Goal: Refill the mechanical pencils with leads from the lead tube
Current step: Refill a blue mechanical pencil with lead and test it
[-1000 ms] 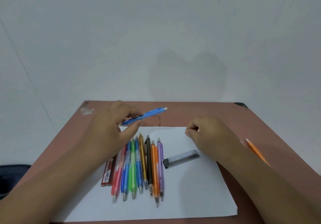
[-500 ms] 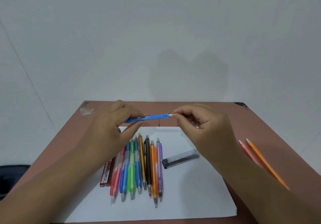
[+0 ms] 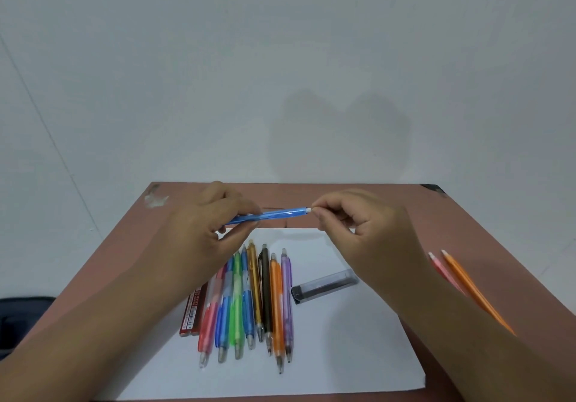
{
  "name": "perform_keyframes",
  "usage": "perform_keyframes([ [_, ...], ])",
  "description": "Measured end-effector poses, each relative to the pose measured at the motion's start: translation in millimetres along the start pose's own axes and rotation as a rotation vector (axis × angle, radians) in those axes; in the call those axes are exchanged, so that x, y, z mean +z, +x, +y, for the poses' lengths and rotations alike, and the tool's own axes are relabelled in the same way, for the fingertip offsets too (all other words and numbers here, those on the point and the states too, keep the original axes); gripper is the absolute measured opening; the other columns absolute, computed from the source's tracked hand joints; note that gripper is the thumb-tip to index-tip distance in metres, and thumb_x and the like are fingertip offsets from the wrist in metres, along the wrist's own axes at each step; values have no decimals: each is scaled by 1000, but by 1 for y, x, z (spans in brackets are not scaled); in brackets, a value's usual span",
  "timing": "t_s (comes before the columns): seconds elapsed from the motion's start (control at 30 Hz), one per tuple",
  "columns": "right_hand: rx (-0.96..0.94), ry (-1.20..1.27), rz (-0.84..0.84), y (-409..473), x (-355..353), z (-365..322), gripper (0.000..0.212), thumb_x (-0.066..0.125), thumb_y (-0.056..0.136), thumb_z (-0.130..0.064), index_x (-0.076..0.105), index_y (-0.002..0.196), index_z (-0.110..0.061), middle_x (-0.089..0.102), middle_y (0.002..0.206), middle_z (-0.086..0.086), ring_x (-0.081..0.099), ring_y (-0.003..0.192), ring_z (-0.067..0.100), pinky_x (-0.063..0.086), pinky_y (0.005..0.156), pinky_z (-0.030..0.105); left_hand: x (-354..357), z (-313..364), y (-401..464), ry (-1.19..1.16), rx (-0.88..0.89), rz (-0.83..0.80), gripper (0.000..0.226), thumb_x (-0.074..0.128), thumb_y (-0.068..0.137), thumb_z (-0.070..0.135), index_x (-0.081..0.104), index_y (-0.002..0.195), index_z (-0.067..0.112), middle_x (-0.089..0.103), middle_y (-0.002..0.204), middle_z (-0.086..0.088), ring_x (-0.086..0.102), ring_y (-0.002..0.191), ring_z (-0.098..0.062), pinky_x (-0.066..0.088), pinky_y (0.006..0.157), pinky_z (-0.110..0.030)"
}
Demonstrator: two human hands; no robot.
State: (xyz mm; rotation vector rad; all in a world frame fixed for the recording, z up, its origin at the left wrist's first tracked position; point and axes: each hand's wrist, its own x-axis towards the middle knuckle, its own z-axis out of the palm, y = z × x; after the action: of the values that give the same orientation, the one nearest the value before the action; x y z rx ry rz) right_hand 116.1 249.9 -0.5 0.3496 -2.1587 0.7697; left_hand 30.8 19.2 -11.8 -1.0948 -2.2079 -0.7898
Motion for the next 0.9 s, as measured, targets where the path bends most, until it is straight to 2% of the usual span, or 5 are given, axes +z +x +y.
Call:
perform_keyframes([
  [0.2,163,111,-52,-1,-2,-3,16,69,91,-5,75,85,-18,66,71,-7,61,68,15,49,61,23,-2,1,1,32,18,-1,29,55,89,37,75,105,23,59,92,14,50,78,-5,40,59,-10],
  [0.3,347,223,-112,-1,-4,-4,18,67,93,-9,76,85,-22,70,72,-5,65,69,13,56,66,30,-2,1,1,15,9,8,29,56,88,36,75,104,22,60,91,12,52,77,-5,46,59,-12],
  [0.4,477,377,-106,0,-3,-5,16,67,94,-7,77,88,-18,73,72,1,69,69,14,61,73,32,-2,1,0,-22,-17,-1,29,57,87,40,75,104,24,60,92,14,54,83,-4,44,75,-4],
  [0.57,650,640,-67,2,1,-3,11,67,93,-3,76,90,-8,75,76,11,70,69,21,58,71,32,-1,2,-1,-69,-59,-8,19,66,85,38,72,103,34,63,89,15,57,84,-6,44,70,-7],
  [0.9,711,640,-141,4,0,0,13,66,94,-1,76,87,-8,74,75,9,68,66,18,58,67,28,-3,2,0,-45,-49,-70,26,53,86,50,68,105,40,63,92,17,57,86,-4,42,65,-9],
])
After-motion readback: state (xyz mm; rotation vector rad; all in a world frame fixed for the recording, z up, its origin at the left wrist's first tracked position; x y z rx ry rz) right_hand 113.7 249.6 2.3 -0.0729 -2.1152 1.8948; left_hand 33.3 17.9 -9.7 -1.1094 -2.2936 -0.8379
